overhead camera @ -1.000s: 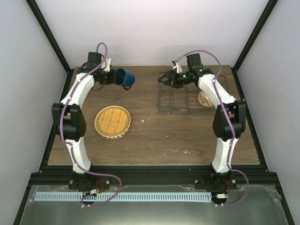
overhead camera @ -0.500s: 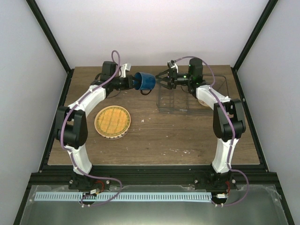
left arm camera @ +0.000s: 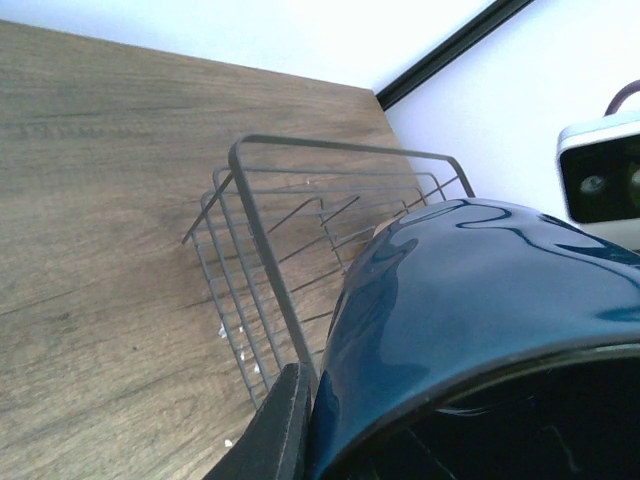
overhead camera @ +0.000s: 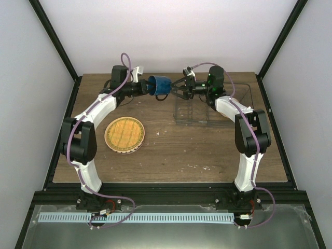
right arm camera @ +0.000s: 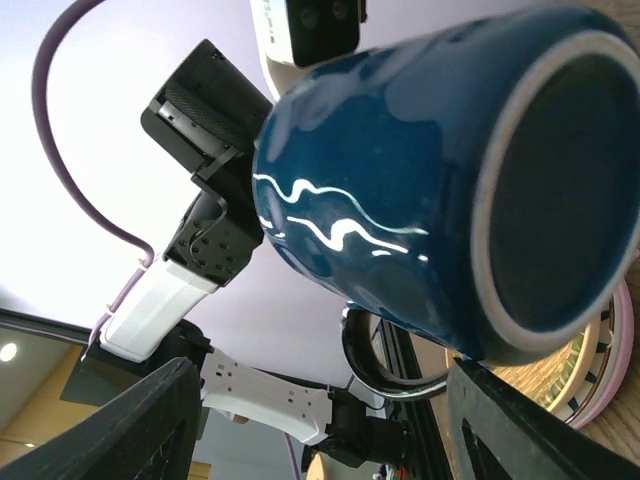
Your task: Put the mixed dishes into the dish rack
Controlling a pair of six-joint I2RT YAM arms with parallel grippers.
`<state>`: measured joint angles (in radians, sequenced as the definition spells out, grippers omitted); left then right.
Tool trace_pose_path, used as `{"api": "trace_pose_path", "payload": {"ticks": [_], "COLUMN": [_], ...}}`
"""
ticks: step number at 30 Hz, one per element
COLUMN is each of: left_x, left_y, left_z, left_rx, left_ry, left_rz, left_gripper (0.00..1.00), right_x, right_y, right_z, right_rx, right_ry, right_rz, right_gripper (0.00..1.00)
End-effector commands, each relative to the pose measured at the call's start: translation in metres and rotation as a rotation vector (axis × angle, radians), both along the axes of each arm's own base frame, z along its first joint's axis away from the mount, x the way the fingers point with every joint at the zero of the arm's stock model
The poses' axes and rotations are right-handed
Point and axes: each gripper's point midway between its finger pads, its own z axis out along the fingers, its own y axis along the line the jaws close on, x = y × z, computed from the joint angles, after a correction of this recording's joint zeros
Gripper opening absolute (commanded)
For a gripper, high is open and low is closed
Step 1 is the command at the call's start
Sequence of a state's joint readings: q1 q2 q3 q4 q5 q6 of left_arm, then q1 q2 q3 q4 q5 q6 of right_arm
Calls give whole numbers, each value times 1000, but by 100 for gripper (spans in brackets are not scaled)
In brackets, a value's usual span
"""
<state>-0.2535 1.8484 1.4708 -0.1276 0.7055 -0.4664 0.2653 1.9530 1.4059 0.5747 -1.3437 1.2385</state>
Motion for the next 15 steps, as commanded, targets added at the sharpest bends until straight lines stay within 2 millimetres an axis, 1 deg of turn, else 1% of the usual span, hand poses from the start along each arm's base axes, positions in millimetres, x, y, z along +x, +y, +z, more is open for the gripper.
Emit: {"api": "trace_pose_path", "payload": {"ticks": [1,4,5,10,12,15], "left_x": [9,13,15,16,16,15], "left_y": [-8,-7,-7,-10,-12,-14], "left_z": [57,63,65,70,70,62], "left_rx": [-64,-50,-44,-65,-77,-86], "left_ry": [-157,-176,-181,-179,-178,-162], "left_rz": [-30,-24,-23,-33,-36,-34], "left_gripper": [0,0,0,0,0,0], "right_x": [-5,-4,-2,1,3,5], "right_y": [4,3,3,4,4,5], "right_z": [-6,-10,-11,-19,-20,-13], "right_rx": [-7,-28,-37,-67,-58,-24], "right_ry": [-3,2,-20,-12,-16,-42], "right_rz": [25,13,9,-4,-5,1], "right_gripper": [68,68,68,68,68,67]}}
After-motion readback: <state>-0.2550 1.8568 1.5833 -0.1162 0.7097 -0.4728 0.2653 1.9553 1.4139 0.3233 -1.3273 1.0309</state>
